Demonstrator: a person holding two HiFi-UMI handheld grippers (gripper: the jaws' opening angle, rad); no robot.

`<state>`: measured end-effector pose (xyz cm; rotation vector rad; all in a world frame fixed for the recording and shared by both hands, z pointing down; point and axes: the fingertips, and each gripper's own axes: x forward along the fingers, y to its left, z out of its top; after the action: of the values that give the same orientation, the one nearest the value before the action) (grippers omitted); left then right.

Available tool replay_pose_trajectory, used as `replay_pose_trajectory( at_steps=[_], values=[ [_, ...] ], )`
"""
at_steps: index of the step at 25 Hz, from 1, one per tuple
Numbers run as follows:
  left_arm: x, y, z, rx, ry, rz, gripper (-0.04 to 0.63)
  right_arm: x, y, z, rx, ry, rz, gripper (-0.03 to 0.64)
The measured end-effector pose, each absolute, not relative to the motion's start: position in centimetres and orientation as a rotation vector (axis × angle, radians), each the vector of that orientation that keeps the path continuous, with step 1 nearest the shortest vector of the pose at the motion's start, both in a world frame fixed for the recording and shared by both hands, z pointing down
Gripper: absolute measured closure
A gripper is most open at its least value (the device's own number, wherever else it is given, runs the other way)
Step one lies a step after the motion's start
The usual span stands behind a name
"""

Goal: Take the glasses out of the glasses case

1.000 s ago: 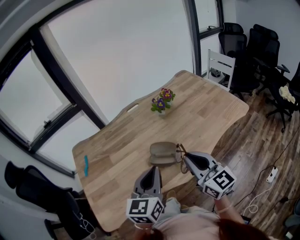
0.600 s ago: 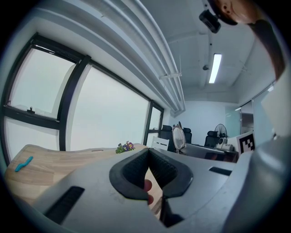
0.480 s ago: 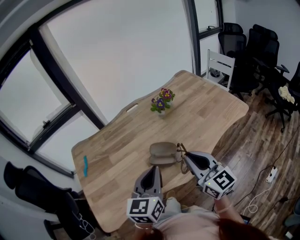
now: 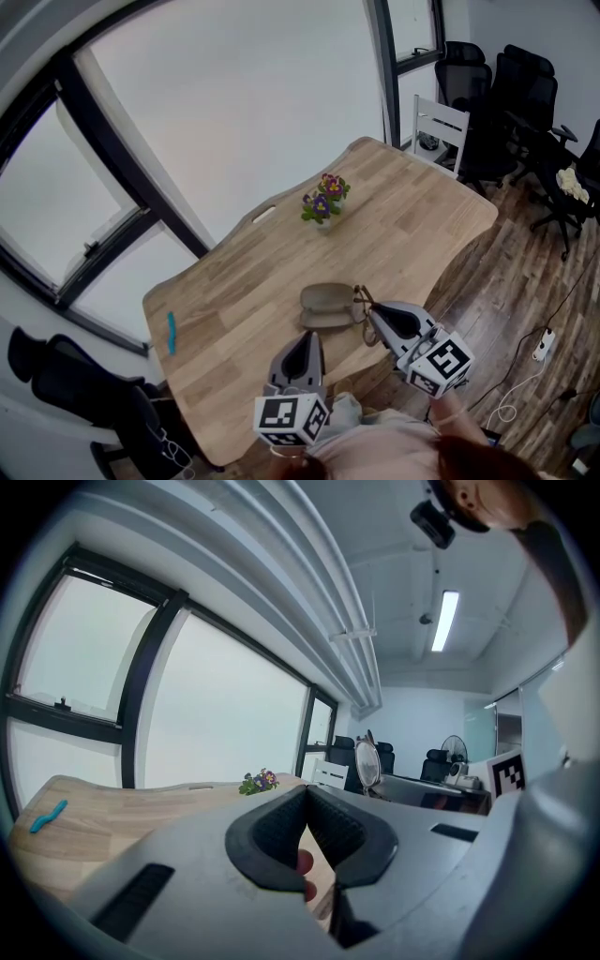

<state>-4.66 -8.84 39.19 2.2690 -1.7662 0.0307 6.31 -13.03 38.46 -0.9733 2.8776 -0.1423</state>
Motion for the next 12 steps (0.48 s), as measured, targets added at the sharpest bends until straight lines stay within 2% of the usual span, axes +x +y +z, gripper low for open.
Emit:
replay_pose_trajectory(
  at_steps=[12],
  values=[
    [-6.2, -10.2, 39.1, 2.275, -1.759, 0.018, 0.594, 4.8, -14.1, 38.8, -1.006, 2.908, -0.125, 0.604]
  ],
)
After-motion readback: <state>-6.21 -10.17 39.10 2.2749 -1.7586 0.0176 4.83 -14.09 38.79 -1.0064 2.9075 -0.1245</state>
